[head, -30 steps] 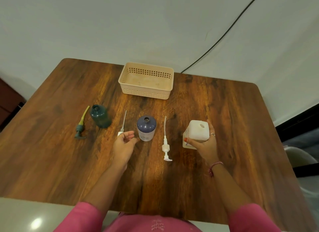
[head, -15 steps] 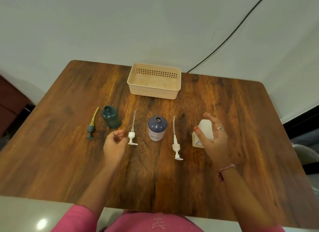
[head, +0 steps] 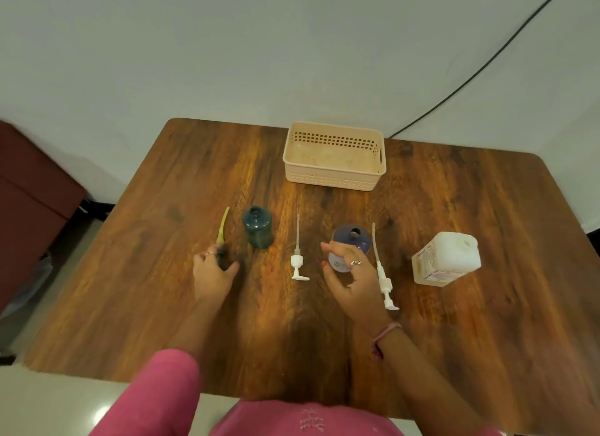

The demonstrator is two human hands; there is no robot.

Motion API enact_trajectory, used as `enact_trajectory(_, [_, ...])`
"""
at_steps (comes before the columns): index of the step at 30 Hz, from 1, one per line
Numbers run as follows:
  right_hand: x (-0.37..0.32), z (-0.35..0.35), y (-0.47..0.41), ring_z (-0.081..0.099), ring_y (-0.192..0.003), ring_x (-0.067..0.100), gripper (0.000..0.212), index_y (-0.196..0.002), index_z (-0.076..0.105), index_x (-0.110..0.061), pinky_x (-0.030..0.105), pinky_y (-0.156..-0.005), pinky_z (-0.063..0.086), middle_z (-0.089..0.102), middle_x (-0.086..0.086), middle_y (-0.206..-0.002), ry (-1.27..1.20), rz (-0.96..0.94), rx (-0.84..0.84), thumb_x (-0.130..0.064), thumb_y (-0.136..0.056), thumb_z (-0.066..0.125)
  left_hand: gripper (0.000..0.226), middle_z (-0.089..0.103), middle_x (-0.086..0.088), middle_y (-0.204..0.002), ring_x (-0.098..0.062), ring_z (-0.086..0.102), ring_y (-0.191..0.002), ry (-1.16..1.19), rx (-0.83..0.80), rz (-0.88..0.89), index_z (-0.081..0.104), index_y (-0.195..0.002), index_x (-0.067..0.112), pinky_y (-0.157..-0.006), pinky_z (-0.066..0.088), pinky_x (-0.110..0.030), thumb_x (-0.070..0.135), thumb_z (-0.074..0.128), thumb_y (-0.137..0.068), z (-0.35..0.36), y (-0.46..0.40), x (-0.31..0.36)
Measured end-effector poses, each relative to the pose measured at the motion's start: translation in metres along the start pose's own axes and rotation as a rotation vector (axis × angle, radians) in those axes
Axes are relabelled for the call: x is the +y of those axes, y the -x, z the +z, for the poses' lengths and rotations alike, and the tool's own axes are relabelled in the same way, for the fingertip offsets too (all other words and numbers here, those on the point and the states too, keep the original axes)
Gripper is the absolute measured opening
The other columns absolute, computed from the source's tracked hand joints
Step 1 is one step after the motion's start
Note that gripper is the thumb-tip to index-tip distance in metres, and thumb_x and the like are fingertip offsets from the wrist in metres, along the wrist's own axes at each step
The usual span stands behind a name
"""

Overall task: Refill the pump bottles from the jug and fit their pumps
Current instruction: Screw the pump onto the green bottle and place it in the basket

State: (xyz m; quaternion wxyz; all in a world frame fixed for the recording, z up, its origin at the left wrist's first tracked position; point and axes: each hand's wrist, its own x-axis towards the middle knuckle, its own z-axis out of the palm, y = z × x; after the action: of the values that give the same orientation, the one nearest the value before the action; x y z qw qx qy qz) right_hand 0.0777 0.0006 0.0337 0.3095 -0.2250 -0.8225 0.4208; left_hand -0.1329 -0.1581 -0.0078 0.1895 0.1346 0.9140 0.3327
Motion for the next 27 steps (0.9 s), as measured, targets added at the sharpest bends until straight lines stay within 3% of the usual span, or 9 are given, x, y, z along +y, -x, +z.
enact_trajectory(3, [-0.007,0.019,-0.007,0.055,-0.112,0.001,0.031,-0.12,0.06,-0.021,0.014,-0.096,0.043,0.064,-0.005,-0.117,0.006,-0.005,-0.097,-0.021,-0.089,0.057,0.044,0.044,-0.014,-0.122,-0.029,0.049,-0.115,-0.051,-0.073,0.053,0.056,-0.13,0.018,-0.101,0.038,-0.035,0.015,0.066,-0.088,0.003,-0.007,-0.011])
enact_trajectory(6, [-0.01,0.032,-0.016,0.059,-0.106,0.007,0.028,-0.118,0.063,-0.015,0.014,-0.091,0.047,0.065,0.0,-0.113,0.025,-0.013,-0.163,-0.015,-0.09,0.058,0.034,0.049,-0.017,-0.119,-0.03,0.052,-0.11,-0.058,-0.062,0.04,0.063,-0.123,0.014,-0.099,0.037,-0.033,0.01,0.062,-0.09,0.007,-0.009,-0.018])
enact_trajectory(12, [-0.014,0.052,-0.034,0.056,-0.099,-0.002,0.03,-0.116,0.064,-0.013,0.011,-0.087,0.044,0.063,-0.004,-0.109,0.066,-0.079,-0.269,-0.003,-0.088,0.059,0.018,0.059,-0.016,-0.108,-0.03,0.056,-0.103,-0.014,-0.043,0.105,0.07,-0.105,0.013,-0.093,0.039,-0.035,0.008,0.061,-0.091,0.006,-0.014,-0.028])
enact_trajectory(17, [-0.019,0.063,-0.057,0.062,-0.093,0.019,0.037,-0.125,0.058,-0.019,0.03,-0.085,0.052,0.06,-0.001,-0.116,0.131,-0.122,-0.41,-0.006,-0.09,0.056,0.015,0.061,-0.011,-0.103,-0.015,0.05,-0.093,0.129,0.069,0.214,0.064,-0.102,0.018,-0.082,0.034,-0.024,0.008,0.059,-0.092,-0.023,0.0,0.001])
enact_trajectory(20, [-0.029,0.069,-0.078,0.059,-0.105,0.015,0.047,-0.134,0.049,-0.021,0.031,-0.091,0.052,0.051,0.001,-0.13,0.171,-0.186,-0.482,-0.01,-0.09,0.06,0.018,0.058,-0.007,-0.096,-0.017,0.053,-0.088,0.183,0.066,0.328,0.058,-0.098,0.027,-0.072,0.036,-0.023,0.01,0.06,-0.091,-0.054,0.016,0.032])
enact_trajectory(23, [-0.046,0.072,-0.098,0.051,-0.12,0.016,0.06,-0.14,0.042,-0.021,0.027,-0.1,0.047,0.043,0.003,-0.139,0.153,-0.25,-0.514,-0.02,-0.086,0.068,0.014,0.057,-0.007,-0.092,-0.015,0.053,-0.083,0.173,-0.027,0.44,0.061,-0.099,0.022,-0.066,0.036,-0.012,0.011,0.061,-0.091,-0.085,0.031,0.061])
enact_trajectory(27, [-0.068,0.08,-0.123,0.054,-0.116,0.015,0.045,-0.126,0.057,-0.006,0.028,-0.098,0.046,0.057,0.013,-0.125,0.055,-0.438,-0.395,-0.012,-0.084,0.07,0.015,0.059,-0.004,-0.092,-0.015,0.056,-0.083,0.218,-0.156,0.583,0.063,-0.099,0.027,-0.071,0.043,-0.022,0.015,0.062,-0.09,-0.113,0.047,0.098])
